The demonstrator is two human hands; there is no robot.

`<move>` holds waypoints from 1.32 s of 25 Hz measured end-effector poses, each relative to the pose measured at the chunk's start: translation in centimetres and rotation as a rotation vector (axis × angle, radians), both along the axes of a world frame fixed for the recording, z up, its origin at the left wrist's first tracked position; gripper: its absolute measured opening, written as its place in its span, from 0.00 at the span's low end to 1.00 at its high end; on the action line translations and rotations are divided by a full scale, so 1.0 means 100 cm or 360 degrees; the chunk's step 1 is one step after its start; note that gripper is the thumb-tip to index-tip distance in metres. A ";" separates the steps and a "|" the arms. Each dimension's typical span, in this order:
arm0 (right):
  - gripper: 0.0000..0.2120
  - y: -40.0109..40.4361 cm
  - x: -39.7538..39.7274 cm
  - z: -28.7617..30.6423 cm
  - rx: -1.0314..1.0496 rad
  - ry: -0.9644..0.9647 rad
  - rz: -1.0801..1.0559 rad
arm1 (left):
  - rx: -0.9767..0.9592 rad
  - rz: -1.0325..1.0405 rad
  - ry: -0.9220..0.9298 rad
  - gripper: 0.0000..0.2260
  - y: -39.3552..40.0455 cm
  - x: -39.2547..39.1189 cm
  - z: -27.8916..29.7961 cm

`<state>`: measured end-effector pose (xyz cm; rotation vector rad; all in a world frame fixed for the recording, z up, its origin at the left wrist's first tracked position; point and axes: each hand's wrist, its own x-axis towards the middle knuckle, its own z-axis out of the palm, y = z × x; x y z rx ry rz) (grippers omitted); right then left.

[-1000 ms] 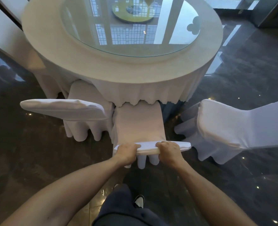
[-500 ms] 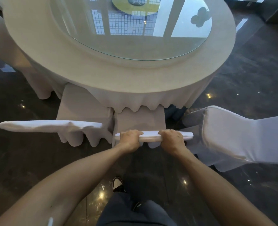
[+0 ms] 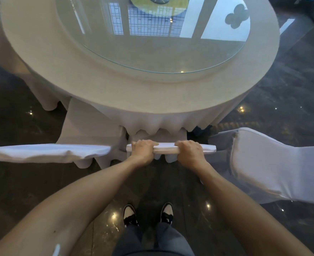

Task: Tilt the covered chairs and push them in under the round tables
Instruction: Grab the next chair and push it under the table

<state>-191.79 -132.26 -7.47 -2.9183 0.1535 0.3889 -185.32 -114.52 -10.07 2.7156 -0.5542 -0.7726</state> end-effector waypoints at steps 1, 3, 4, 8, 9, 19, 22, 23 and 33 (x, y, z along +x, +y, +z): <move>0.11 -0.002 0.005 0.000 -0.0008 0.0001 0.0005 | -0.0007 0.0010 -0.0013 0.21 -0.002 0.004 -0.001; 0.11 -0.008 0.011 -0.002 -0.0021 -0.0007 0.0004 | -0.0011 0.0018 -0.0032 0.22 -0.008 0.007 -0.003; 0.11 -0.009 0.013 -0.003 -0.0032 -0.0013 0.0008 | -0.0009 0.0026 -0.0037 0.21 -0.010 0.007 -0.003; 0.13 -0.009 0.014 -0.005 0.0000 -0.0002 0.0027 | -0.0085 0.0055 -0.0021 0.23 0.000 0.010 -0.004; 0.13 -0.009 0.014 -0.005 -0.0005 0.0002 0.0022 | -0.0097 0.0070 0.0009 0.23 0.004 0.010 -0.003; 0.09 -0.001 -0.001 -0.001 -0.0100 -0.0013 -0.0156 | -0.0161 0.0063 0.0067 0.19 0.016 0.005 0.009; 0.09 -0.003 -0.006 -0.004 -0.0130 -0.0015 -0.0101 | -0.0138 0.0018 0.0000 0.18 0.018 -0.003 0.005; 0.09 -0.003 -0.007 -0.004 -0.0122 -0.0003 -0.0078 | -0.0151 0.0039 0.0003 0.18 0.019 -0.006 0.003; 0.19 -0.035 -0.044 0.016 0.0353 -0.0060 -0.0070 | 0.0134 -0.0121 -0.0067 0.12 -0.026 -0.024 0.023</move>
